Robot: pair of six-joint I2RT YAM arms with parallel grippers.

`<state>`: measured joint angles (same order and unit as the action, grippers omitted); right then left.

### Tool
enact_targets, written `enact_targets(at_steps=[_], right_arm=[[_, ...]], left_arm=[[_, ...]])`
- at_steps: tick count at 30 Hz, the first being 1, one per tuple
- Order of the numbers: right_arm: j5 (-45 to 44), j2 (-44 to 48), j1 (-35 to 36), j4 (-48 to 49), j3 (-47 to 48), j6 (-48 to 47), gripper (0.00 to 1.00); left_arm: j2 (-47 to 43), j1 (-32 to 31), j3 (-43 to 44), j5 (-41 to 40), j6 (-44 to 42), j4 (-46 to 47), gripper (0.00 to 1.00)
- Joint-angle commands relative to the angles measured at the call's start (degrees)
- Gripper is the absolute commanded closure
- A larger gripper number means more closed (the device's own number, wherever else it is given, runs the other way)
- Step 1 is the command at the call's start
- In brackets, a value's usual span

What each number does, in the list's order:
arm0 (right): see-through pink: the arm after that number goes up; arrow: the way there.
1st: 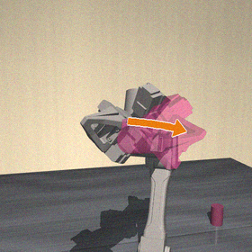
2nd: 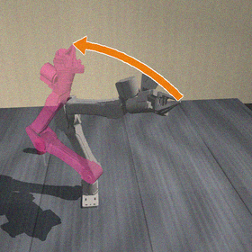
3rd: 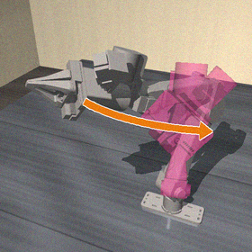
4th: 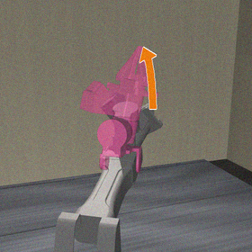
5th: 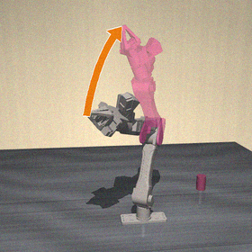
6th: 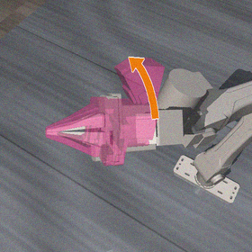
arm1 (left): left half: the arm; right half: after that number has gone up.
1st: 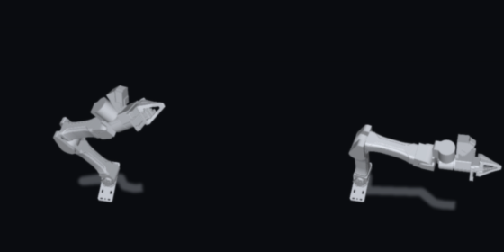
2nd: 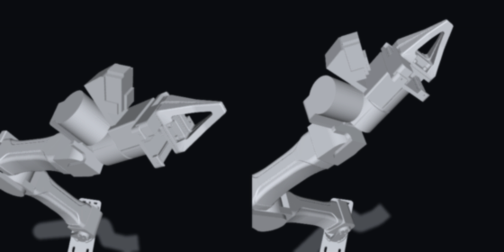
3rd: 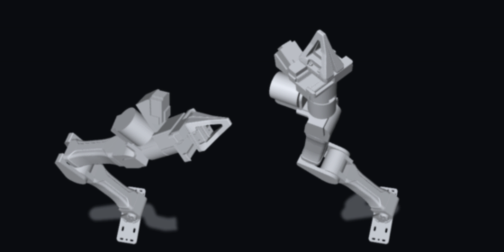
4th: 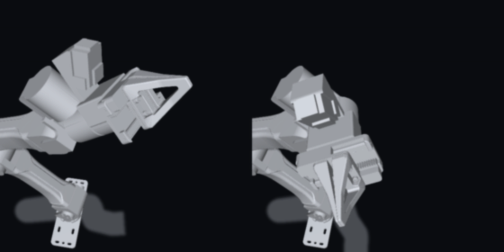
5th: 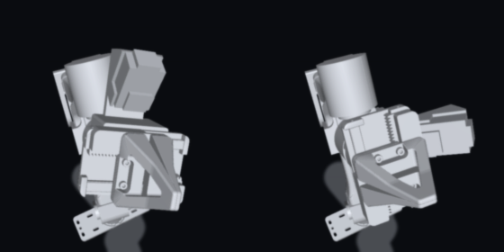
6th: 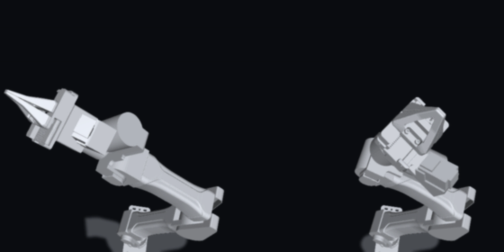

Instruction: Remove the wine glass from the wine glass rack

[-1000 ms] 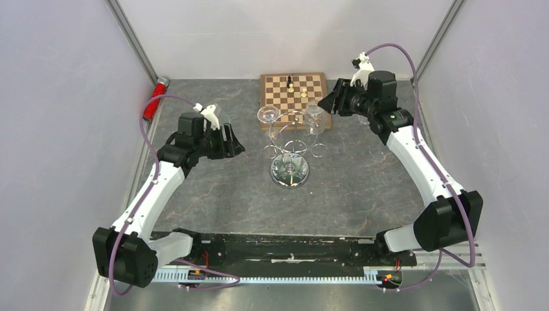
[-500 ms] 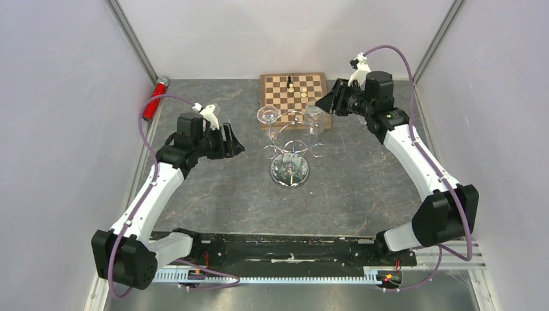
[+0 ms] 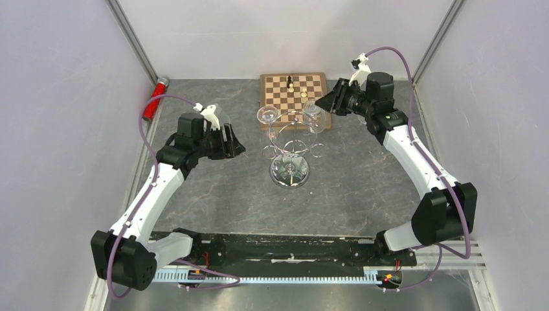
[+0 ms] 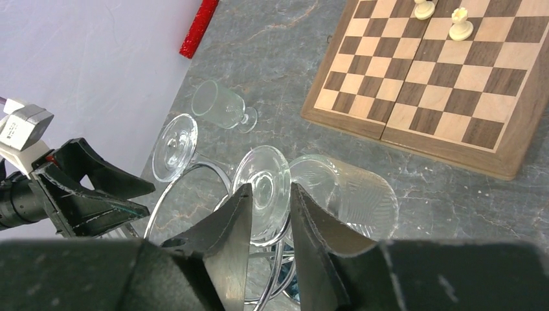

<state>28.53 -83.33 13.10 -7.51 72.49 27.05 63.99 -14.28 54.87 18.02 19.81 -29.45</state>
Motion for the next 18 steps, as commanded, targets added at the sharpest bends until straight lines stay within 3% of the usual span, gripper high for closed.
enact_targets(at_steps=[1,18], right_arm=[[3.52,0.27,0.17,3.53,-0.55,1.84,0.71],[8.6,0.39,0.16,9.1,-3.41,6.87,0.74]], left_arm=[[-1.57,-0.39,-0.03,-0.68,-0.58,1.42,0.3],[-1.7,-0.83,0.06,-1.67,-0.87,1.06,0.3]])
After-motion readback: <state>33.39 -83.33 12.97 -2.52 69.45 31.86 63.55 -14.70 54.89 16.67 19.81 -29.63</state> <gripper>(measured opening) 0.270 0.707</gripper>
